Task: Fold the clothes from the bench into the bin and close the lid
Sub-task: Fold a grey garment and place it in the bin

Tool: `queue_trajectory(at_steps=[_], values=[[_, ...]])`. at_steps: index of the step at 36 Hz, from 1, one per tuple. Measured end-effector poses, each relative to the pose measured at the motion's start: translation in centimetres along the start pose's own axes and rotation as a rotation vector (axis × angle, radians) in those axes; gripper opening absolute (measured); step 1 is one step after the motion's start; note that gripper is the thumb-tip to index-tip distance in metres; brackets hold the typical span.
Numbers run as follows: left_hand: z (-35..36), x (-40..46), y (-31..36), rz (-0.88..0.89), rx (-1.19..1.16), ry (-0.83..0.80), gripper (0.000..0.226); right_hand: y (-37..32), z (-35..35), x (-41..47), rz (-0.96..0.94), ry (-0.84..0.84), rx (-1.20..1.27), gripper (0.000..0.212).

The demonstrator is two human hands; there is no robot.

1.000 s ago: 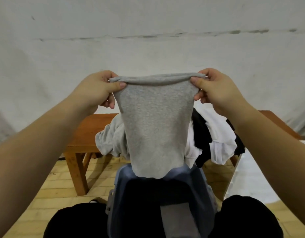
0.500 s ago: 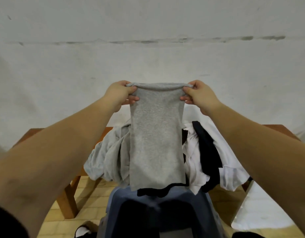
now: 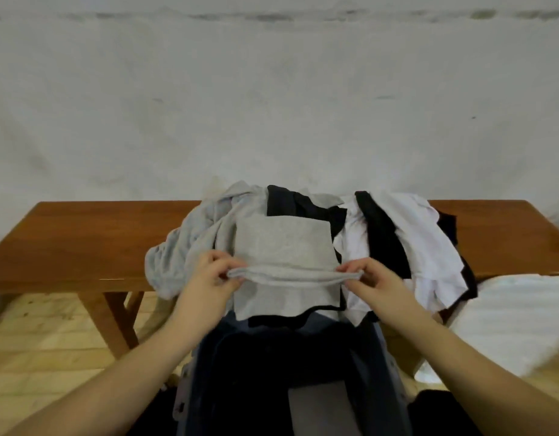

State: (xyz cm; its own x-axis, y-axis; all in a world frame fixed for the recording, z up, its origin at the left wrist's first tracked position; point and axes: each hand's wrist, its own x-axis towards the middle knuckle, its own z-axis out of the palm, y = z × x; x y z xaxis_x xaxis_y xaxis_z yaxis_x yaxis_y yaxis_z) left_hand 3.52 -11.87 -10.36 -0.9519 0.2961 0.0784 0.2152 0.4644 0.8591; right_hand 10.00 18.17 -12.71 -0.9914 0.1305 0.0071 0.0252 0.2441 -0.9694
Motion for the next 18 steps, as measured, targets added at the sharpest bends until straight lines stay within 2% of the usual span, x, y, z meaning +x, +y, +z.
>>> queue_trajectory(at_steps=[6,10,14,16,18], values=[[3.5,-2.4,-5.2,-0.049,-0.016,0.129,0.031,5.7,1.9,-1.0,0.036,0.008,-0.12,0.018],[5.1,-2.5,-7.8,-0.038,0.106,0.194,0.023,7.1,3.0,-1.2,0.024,0.06,-0.213,0.021],[5.9,-2.6,-9.3,-0.061,0.162,0.196,0.039,7.7,4.1,-1.4,-0.072,0.126,-0.342,0.02],[6.1,-2.8,-9.4,-0.08,0.117,0.221,0.047,7.8,4.5,-1.6,-0.078,0.166,-0.378,0.02],[6.3,-3.0,-8.6,-0.178,-0.044,0.188,0.041,8.0,4.8,-1.7,-0.046,0.175,-0.379,0.021]])
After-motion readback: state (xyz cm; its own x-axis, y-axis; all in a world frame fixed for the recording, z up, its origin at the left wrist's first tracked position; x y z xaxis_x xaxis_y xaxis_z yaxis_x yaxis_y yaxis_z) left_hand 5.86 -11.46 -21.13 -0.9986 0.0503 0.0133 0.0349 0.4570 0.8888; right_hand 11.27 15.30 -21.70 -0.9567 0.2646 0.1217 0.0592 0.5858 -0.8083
